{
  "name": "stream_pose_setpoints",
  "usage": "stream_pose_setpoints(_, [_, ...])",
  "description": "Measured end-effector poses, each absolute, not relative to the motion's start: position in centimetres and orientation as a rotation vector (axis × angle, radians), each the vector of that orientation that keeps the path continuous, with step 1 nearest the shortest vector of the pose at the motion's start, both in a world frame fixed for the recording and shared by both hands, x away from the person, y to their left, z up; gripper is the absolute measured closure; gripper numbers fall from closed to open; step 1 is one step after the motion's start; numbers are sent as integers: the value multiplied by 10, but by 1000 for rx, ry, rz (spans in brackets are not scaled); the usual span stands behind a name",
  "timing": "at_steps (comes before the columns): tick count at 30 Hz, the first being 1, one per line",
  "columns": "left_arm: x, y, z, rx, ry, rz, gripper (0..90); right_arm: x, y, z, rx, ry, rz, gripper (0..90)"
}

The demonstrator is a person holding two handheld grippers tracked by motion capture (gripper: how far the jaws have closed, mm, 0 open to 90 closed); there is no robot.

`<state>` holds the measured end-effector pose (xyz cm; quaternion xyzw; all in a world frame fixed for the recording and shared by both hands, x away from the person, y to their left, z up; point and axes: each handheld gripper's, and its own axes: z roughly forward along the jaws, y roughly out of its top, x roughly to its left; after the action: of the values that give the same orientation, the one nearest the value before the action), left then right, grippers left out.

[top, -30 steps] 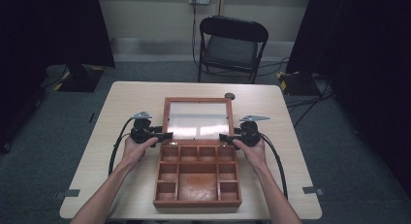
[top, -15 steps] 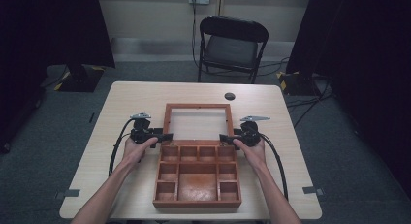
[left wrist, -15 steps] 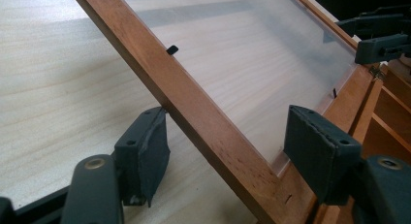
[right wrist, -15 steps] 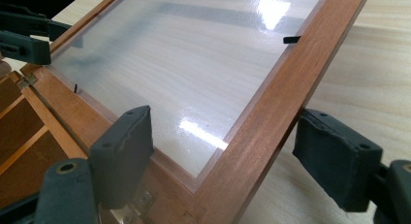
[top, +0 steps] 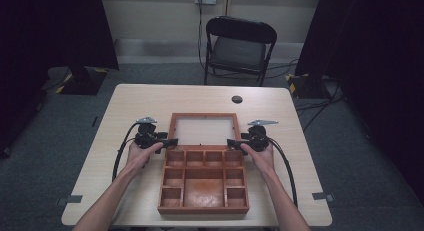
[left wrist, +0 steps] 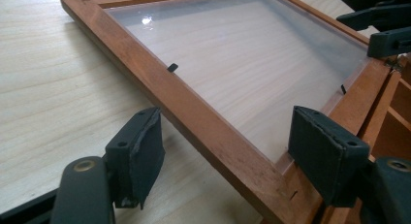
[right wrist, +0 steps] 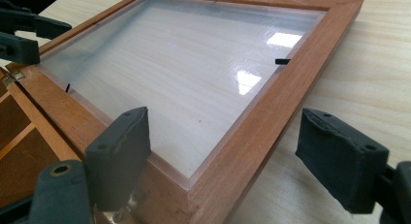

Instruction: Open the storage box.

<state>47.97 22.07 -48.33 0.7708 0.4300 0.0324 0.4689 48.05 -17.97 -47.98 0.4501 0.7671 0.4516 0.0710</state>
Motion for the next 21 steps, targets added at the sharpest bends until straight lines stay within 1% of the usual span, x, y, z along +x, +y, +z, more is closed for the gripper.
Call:
stream_pose_setpoints(1, [479,222,-482,1898,1054,70,281,480,-180,-479,1351,2303,1355,190])
stream_pose_setpoints(7, [474,227,-474,1920,1043,124,249,476,-187,-468,1341,2291,1356,183])
stream_pose_setpoints(12, [465,234,-465,1893,1047,204,247,469,-197,-460,1321,2267,1347,159])
stream_pose_setpoints(16, [458,240,-463,1892,1055,217,246,460,-207,-457,1334,2256,1307,154])
stream_pose_setpoints(21, [448,251,-461,1924,1052,235,219,447,-223,-455,1348,2229,1288,150])
